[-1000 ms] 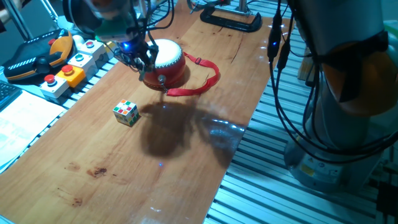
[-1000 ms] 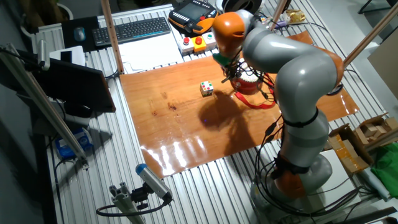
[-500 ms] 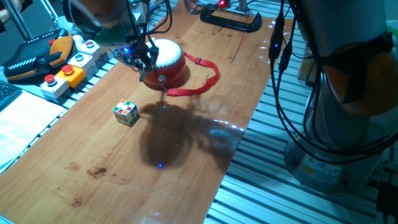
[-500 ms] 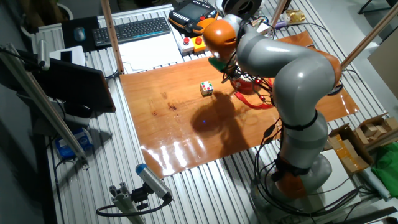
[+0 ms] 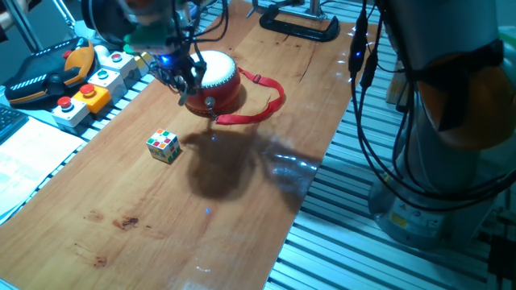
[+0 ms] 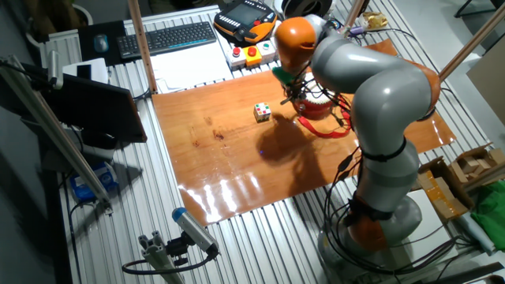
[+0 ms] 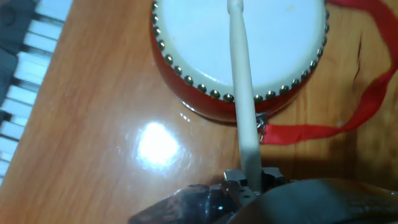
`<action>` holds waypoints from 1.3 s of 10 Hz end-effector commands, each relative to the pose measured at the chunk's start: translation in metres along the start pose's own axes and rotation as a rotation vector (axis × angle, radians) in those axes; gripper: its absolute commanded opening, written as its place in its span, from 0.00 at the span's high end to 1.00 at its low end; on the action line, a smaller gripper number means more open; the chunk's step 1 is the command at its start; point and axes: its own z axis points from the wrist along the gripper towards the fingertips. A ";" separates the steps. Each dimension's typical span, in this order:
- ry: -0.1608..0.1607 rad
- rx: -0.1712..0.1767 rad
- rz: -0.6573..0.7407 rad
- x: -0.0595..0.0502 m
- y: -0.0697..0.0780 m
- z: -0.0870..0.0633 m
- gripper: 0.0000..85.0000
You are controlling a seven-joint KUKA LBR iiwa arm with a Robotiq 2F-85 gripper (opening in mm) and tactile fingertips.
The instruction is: Play the drum
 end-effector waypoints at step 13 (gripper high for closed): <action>-0.061 0.028 -0.075 0.001 -0.002 -0.004 0.99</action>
